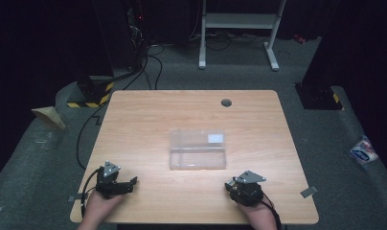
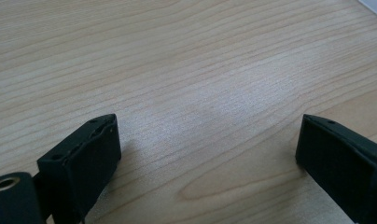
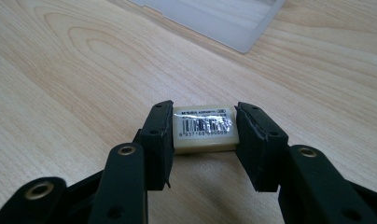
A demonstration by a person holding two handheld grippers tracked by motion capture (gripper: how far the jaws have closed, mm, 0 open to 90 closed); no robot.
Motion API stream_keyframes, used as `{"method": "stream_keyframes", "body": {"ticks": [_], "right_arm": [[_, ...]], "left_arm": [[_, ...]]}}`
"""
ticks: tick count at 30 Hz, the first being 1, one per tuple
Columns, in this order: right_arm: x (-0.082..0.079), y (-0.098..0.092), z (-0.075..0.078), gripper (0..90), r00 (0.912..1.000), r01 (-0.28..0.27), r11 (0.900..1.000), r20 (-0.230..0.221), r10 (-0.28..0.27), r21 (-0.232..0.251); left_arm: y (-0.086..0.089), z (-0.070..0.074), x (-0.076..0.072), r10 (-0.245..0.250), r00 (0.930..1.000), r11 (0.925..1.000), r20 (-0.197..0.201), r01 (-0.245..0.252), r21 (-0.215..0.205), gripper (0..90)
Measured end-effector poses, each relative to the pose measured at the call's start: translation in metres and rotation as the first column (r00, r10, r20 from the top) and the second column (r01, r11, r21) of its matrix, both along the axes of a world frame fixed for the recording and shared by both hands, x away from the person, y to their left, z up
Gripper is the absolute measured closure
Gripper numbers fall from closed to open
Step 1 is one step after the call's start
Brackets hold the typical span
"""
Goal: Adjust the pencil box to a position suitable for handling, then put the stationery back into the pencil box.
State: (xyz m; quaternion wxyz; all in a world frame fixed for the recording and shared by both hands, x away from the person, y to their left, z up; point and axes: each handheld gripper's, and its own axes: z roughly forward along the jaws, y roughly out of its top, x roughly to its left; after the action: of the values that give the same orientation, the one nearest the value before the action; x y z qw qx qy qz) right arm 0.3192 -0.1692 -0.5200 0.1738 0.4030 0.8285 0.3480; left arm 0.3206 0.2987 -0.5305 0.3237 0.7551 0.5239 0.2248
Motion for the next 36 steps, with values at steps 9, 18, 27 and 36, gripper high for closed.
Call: {"method": "stream_keyframes", "body": {"ticks": [9, 18, 27, 36], "right_arm": [[0.006, 0.002, 0.001, 58.5, 0.9999, 0.012, 1.0, 0.005, -0.012, 0.002], [0.011, 0.002, 0.007, 58.5, 0.9986, 0.036, 0.999, 0.036, -0.037, 0.037], [0.01, 0.0, 0.017, 58.5, 0.9953, 0.028, 0.998, 0.09, -0.034, 0.062], [0.01, -0.001, 0.028, 58.5, 0.9907, 0.028, 0.996, 0.13, -0.039, 0.087]], "left_arm": [[0.001, 0.0, 0.0, -0.001, 1.0, 1.0, 0.001, 0.001, 0.001, 7.4], [0.001, 0.0, 0.0, -0.001, 1.0, 1.0, 0.0, 0.001, 0.001, 7.6], [0.0, 0.0, -0.001, 0.003, 1.0, 1.0, 0.001, -0.003, 0.001, 7.5], [-0.001, 0.0, 0.001, 0.008, 1.0, 1.0, -0.002, -0.008, 0.0, 7.4]]}}
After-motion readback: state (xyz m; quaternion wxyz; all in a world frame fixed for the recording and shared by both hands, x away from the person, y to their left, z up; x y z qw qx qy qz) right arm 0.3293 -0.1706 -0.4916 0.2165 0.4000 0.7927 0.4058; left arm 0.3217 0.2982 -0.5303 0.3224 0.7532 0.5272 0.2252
